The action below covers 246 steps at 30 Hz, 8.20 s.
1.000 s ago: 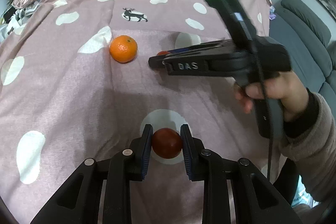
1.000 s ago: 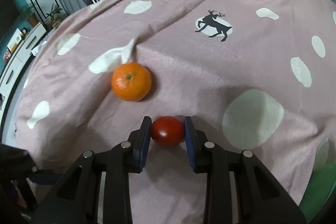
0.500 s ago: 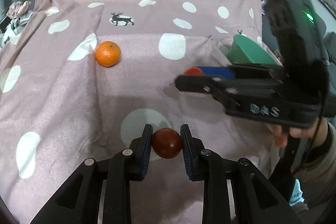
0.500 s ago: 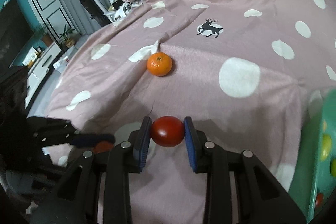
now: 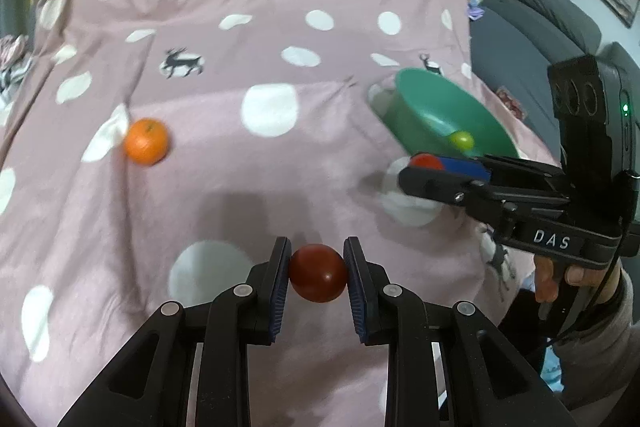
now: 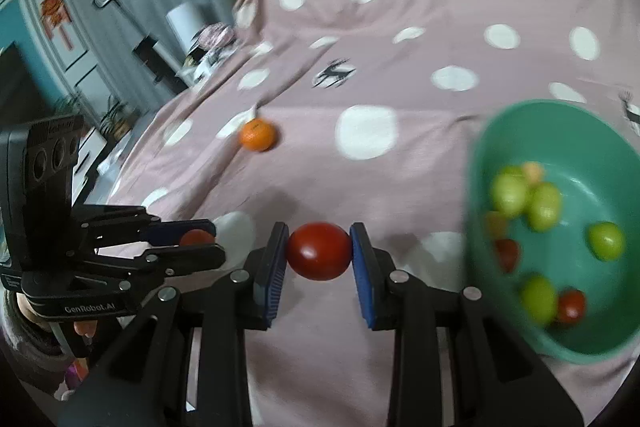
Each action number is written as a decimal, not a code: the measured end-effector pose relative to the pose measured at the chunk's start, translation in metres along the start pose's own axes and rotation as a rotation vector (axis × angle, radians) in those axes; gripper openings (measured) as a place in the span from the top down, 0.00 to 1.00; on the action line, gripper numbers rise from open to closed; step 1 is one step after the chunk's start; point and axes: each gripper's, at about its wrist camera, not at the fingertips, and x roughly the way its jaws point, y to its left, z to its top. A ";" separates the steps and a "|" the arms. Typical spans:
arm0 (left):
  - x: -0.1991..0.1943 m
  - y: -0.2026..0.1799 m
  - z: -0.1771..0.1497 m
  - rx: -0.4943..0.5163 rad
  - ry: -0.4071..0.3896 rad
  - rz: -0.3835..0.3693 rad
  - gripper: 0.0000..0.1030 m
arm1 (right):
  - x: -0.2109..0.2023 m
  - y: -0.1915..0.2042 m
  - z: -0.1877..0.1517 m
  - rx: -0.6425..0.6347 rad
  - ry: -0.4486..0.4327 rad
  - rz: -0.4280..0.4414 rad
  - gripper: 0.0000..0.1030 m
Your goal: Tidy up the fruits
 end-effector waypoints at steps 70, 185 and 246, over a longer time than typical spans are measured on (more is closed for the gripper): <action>0.043 0.062 -0.012 0.009 0.162 0.322 0.73 | -0.044 -0.053 -0.014 0.115 -0.120 0.042 0.68; -0.029 0.076 -0.003 -0.122 -0.210 0.136 0.02 | 0.051 0.013 0.030 0.160 0.096 0.224 0.25; 0.013 0.055 0.027 0.215 -0.075 0.190 0.59 | 0.118 0.025 0.050 0.413 0.185 0.410 0.61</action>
